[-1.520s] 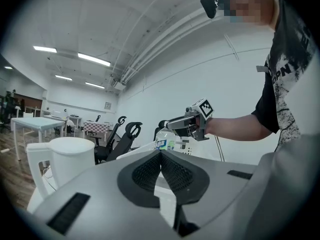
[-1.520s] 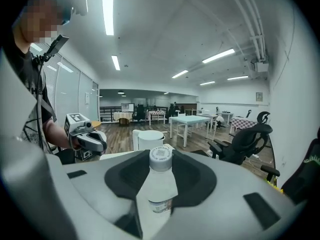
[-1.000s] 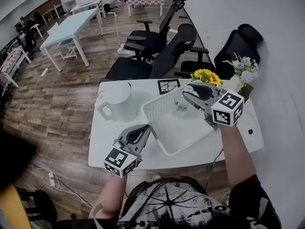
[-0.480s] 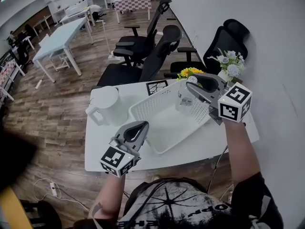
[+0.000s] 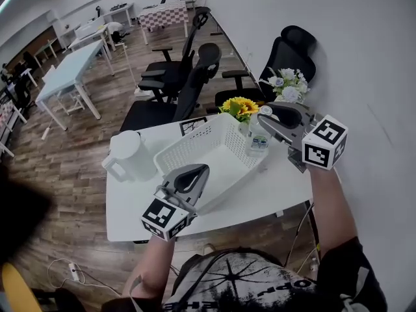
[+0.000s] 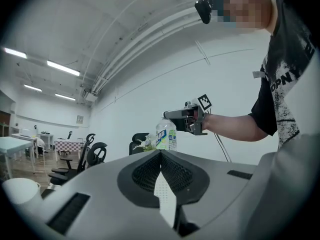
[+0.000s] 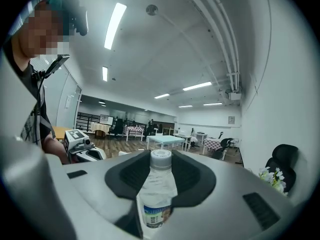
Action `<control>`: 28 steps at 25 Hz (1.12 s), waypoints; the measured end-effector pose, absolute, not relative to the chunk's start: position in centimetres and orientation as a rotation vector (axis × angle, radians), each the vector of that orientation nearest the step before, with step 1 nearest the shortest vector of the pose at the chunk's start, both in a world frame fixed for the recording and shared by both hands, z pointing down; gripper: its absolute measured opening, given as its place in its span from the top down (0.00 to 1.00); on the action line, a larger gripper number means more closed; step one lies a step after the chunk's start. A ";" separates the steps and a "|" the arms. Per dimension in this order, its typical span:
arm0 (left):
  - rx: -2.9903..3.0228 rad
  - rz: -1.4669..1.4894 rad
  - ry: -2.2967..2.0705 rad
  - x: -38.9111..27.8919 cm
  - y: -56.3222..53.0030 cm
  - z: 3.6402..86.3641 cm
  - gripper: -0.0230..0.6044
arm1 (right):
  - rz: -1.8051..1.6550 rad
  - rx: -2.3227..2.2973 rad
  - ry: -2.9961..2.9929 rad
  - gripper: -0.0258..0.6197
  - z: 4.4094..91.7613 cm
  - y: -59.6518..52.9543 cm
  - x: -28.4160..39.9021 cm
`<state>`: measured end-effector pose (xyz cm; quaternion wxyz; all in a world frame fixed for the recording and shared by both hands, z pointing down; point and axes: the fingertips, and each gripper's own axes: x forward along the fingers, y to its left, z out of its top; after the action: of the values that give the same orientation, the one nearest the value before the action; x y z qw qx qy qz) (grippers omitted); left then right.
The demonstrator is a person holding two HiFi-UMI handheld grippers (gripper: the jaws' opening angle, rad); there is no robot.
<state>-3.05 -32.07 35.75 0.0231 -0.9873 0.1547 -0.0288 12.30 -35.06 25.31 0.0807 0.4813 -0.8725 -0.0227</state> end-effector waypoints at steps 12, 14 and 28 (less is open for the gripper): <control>-3.088 -0.095 0.270 5.7 -26.7 36.2 0.95 | 0.002 1.588 -2.479 0.74 27.6 -28.4 20.9; -3.095 -0.105 0.241 6.8 -25.8 36.5 0.95 | 0.022 1.611 -2.463 0.74 28.2 -27.3 22.1; -3.150 -0.185 0.146 11.8 -21.5 39.8 0.95 | 0.067 1.718 -2.386 0.74 34.8 -22.0 26.9</control>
<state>11.84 -21.47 39.83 -0.0084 -0.9972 0.0463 -0.0586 26.87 -22.02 34.82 0.0999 0.5813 -0.8072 0.0225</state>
